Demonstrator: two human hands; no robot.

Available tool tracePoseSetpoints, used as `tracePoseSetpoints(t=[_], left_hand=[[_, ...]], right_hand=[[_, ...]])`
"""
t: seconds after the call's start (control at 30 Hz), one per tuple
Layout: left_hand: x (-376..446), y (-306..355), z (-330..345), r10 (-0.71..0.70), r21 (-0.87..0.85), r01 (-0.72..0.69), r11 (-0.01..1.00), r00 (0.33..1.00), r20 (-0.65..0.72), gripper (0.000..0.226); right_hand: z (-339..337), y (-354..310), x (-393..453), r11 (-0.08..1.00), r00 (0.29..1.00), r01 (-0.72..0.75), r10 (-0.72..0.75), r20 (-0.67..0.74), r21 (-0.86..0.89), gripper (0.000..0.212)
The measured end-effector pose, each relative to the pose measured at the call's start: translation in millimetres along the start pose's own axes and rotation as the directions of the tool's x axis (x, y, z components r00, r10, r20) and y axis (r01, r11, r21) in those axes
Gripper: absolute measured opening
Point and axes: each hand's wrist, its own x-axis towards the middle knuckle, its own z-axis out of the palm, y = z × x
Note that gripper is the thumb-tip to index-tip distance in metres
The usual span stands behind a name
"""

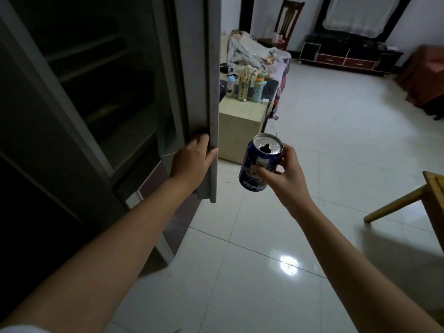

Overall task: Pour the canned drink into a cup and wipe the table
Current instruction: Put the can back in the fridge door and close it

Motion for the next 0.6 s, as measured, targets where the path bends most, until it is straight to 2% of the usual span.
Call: tracePoseSetpoints(t=[0.3, 0.6], left_hand=[[28.0, 49.0, 31.6, 0.093, -0.032, -0.092, 0.995, 0.995, 0.032, 0.028], [54.4, 87.8, 58.2, 0.144, -0.141, -0.126, 0.982, 0.982, 0.120, 0.032]], right_hand=[[-39.8, 11.8, 5.9, 1.000, 0.995, -0.023, 0.022, -0.093, -0.009, 0.058], [-72.9, 21.9, 10.1, 0.999, 0.984, -0.048, 0.042, -0.173, -0.027, 0.061]])
